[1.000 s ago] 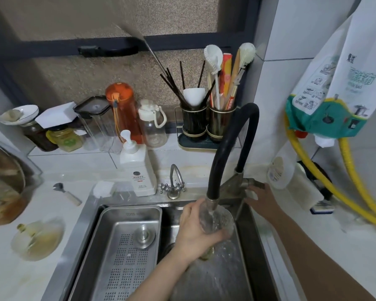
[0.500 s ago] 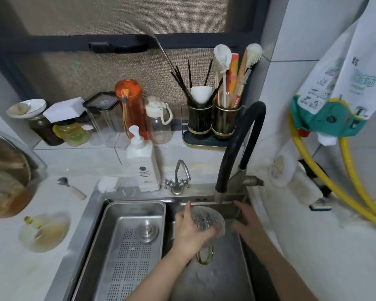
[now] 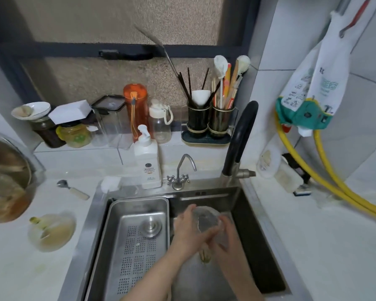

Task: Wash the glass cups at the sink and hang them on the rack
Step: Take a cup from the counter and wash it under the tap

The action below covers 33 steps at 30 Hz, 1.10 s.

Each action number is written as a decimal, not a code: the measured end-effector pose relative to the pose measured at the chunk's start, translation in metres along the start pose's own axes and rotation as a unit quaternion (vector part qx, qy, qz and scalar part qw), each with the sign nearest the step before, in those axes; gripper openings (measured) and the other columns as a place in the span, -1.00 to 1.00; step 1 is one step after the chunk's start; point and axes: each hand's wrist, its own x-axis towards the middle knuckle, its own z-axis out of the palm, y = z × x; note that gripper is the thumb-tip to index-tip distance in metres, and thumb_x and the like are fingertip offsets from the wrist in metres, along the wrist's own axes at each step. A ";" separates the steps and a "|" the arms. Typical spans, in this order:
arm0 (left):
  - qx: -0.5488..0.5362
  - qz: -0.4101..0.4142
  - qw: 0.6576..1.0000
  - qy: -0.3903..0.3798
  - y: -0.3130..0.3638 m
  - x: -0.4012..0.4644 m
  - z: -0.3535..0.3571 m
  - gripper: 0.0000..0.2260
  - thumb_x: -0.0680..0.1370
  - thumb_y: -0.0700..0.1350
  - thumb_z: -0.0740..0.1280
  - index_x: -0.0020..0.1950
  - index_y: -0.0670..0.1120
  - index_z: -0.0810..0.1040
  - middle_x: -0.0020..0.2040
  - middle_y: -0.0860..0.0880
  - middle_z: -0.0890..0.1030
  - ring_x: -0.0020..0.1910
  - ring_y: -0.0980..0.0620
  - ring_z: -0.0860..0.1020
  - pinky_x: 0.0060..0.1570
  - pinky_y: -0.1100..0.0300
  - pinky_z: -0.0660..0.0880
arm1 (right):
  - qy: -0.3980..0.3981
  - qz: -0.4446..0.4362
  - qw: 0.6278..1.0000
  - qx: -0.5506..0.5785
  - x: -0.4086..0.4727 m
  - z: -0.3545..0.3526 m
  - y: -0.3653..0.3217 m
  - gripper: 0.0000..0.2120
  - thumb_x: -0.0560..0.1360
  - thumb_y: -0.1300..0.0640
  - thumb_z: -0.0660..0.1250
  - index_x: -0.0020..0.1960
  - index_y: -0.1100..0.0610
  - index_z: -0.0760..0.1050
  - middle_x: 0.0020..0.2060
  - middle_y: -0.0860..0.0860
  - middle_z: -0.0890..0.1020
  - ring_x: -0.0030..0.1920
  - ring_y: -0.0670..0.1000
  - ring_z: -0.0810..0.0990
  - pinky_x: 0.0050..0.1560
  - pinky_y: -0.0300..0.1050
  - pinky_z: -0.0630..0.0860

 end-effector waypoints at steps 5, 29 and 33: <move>-0.128 0.031 0.991 0.010 -0.007 -0.018 -0.020 -0.43 0.45 -0.15 0.45 0.41 -0.01 0.33 0.30 0.05 0.46 0.28 0.04 0.43 0.25 0.21 0.43 | 0.006 0.017 0.998 0.057 -0.020 0.002 -0.018 -0.50 0.52 0.07 0.32 0.40 -0.12 0.24 0.30 -0.18 0.42 0.30 -0.14 0.42 0.27 -0.18 0.38; -0.320 -0.039 0.947 0.008 0.028 -0.078 0.013 -0.59 0.55 -0.31 0.29 0.30 0.09 0.39 -0.01 0.06 0.54 -0.17 0.14 0.56 -0.26 0.31 0.54 | -0.033 -0.009 0.996 0.083 -0.034 -0.052 -0.023 -0.78 0.53 0.05 0.32 0.15 -0.16 0.52 0.07 -0.06 0.63 0.10 0.03 0.61 0.21 0.24 0.49; -0.352 -0.049 0.933 0.053 0.019 -0.091 0.001 -0.56 0.55 -0.31 0.30 0.34 0.06 0.39 0.00 0.07 0.52 -0.15 0.12 0.55 -0.23 0.30 0.54 | -0.061 -0.024 0.994 0.090 -0.038 -0.037 -0.032 -0.77 0.54 0.15 0.30 0.11 -0.14 0.53 0.05 -0.11 0.65 0.11 -0.03 0.62 0.19 0.11 0.51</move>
